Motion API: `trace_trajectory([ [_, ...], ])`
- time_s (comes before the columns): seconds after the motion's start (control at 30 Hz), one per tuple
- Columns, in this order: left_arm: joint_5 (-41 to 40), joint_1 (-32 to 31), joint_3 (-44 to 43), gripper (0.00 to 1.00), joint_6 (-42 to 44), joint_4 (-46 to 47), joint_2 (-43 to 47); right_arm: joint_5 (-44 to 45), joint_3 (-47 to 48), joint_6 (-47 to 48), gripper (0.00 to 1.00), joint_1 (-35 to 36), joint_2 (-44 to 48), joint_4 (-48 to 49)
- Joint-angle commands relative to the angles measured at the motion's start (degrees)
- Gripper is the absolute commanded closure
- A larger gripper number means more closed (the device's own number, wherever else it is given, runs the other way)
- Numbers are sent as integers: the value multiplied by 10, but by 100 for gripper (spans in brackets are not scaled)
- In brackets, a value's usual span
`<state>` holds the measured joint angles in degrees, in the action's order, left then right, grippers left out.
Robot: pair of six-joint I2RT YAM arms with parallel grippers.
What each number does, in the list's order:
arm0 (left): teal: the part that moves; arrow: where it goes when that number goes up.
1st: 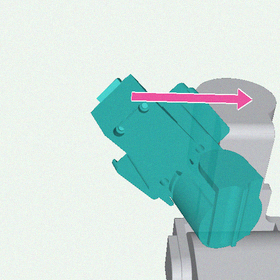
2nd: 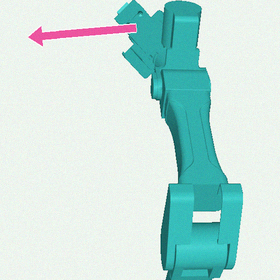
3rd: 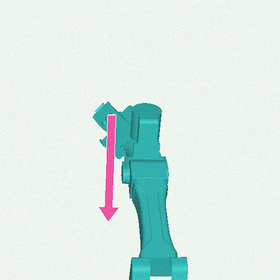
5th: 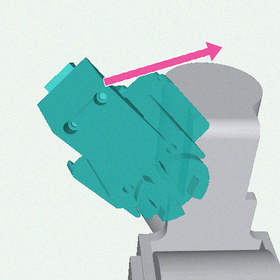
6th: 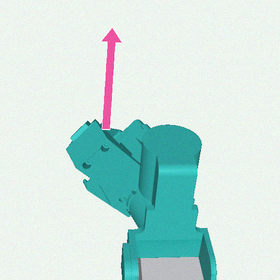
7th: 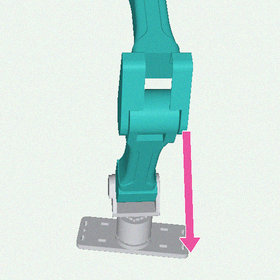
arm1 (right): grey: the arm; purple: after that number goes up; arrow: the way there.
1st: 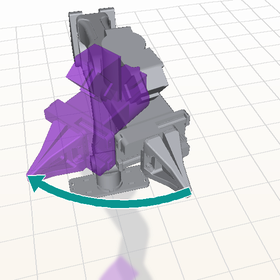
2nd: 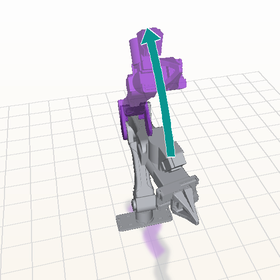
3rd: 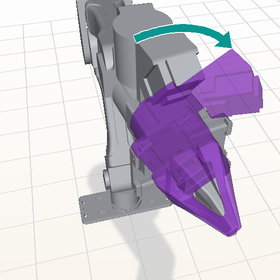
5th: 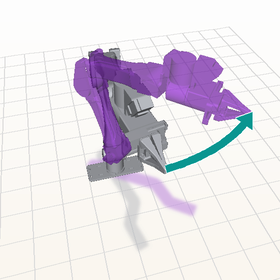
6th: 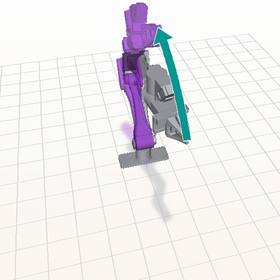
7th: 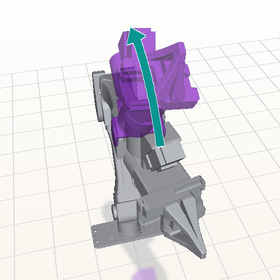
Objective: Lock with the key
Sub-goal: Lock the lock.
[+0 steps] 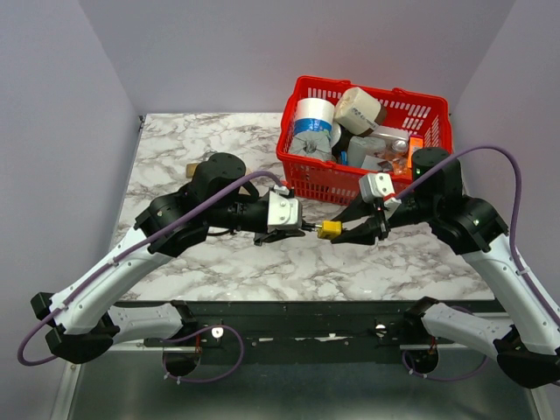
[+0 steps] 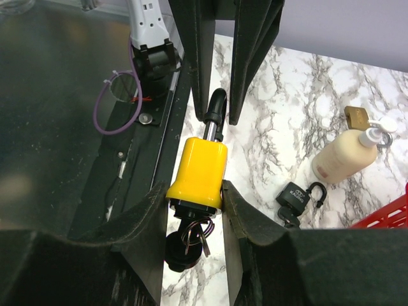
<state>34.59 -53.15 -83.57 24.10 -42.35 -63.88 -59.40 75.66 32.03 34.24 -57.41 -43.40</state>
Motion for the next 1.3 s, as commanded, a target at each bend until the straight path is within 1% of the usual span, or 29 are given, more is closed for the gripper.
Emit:
trace_trajectory([
  [0.0, 12, -5, 15, 72, -26, 27, 0, 4, -2, 15, 99, 7, 10, 15],
  [0.07, 15, -6, 20, 78, -38, 33, -2, 9, -4, 15, 99, 9, 12, 18],
  [0.1, 19, -6, 21, 84, -42, 35, -3, 14, -6, 15, 99, 11, 14, 21],
  [0.2, 25, -6, 25, 94, -74, 48, -6, 26, -16, 14, 99, 14, 22, 41],
  [0.23, 27, -6, 26, 99, -80, 55, -11, 27, -17, 15, 99, 15, 23, 43],
  [0.27, 32, -6, 27, 100, -84, 58, -12, 26, -17, 17, 99, 16, 23, 43],
  [0.63, 50, -6, 53, 100, -174, 129, -29, 22, -1, 16, 99, 28, 6, 53],
  [0.77, 55, -6, 68, 100, -206, 164, -34, 19, -1, 7, 99, 45, -3, 67],
  [1.0, 66, -9, 91, 100, -224, 210, -42, 22, -1, -10, 99, 75, -23, 96],
  [1.27, 74, -20, 115, 100, -238, 251, -43, 27, -1, -33, 99, 82, -33, 123],
])
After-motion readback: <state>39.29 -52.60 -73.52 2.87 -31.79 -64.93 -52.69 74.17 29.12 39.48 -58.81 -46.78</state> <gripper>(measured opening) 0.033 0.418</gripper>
